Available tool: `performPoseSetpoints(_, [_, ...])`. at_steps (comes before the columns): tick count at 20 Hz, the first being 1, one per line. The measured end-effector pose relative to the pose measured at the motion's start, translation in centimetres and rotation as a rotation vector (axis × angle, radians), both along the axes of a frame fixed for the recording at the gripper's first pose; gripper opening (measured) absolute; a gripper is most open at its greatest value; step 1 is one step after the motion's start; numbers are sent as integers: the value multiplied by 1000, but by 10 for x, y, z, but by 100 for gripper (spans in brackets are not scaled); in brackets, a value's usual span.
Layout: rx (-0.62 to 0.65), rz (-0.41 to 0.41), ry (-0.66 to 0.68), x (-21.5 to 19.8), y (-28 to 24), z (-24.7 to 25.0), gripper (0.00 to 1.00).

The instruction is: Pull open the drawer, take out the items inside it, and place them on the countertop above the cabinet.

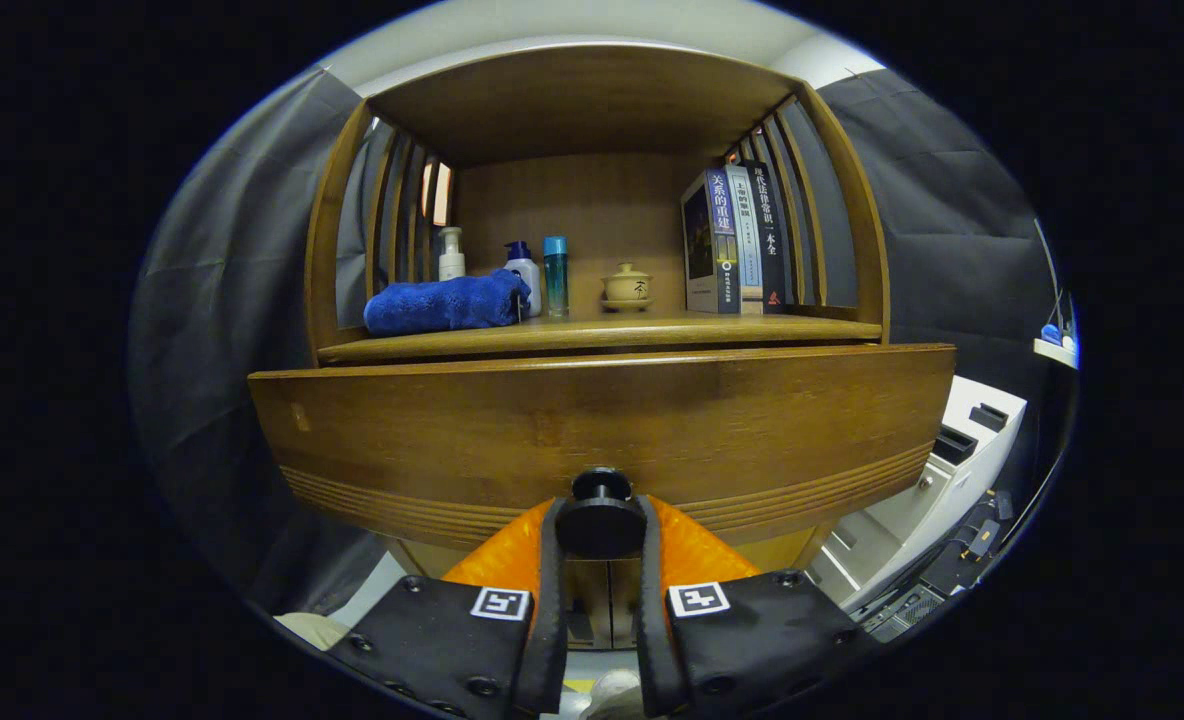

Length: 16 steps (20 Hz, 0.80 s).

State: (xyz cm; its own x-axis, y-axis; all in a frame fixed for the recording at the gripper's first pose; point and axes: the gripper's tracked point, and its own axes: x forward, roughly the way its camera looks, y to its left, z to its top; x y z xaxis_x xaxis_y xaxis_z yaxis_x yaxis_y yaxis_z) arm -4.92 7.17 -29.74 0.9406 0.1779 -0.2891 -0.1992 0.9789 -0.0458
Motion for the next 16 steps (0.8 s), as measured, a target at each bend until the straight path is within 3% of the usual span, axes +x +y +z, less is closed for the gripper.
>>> performPoseSetpoints(11, [-14,15,14,-53,-9,-1,37])
performPoseSetpoints(16, [-10,6,18,-68,-13,-1,27])
